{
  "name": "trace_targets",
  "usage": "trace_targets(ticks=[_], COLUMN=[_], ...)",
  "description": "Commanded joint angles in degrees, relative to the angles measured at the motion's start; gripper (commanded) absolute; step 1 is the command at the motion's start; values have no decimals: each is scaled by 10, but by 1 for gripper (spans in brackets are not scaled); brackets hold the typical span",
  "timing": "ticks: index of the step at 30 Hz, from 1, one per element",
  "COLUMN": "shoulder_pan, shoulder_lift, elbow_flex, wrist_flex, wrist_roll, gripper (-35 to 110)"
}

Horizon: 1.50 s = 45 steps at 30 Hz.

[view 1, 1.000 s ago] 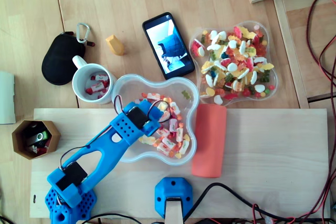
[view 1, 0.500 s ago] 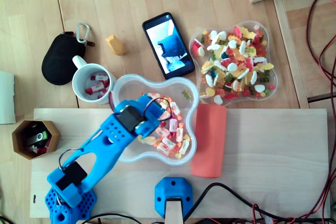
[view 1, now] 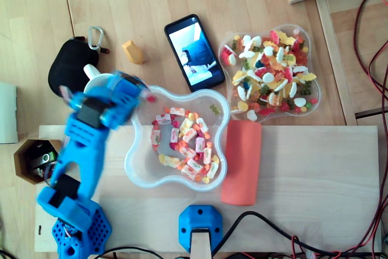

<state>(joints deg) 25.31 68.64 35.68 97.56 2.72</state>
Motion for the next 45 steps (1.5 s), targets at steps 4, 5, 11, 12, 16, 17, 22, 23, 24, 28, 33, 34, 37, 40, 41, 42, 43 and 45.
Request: trace_targets(ticks=[4,5,11,12,16,17,22,23,24,28,33,34,37,40,41,42,43,45], shoulder_pan=[-95,-107,-138,-138,-138,-138,-138,-138,-138,-138,-138,-139,-139,-139,-139,-139,-139,-141], shoulder_lift=[25,21,3,-4,-13,-14,-19,-19,-19,-18,-17,-17,-17,-15,-15,-15,-15,-15], elbow_flex=[-25,-24,25,34,71,79,114,123,133,166,182,183,183,178,178,177,177,177], wrist_flex=[10,10,10,10,9,9,9,9,9,9,9,9,9,9,9,9,9,9], wrist_roll=[43,43,42,42,42,42,42,42,42,42,42,42,44,49,49,49,49,47], gripper=[-4,-4,-4,-4,-4,-4,-4,-4,-4,-4,-4,-4,-4,-3,-3,-3,-3,-3])
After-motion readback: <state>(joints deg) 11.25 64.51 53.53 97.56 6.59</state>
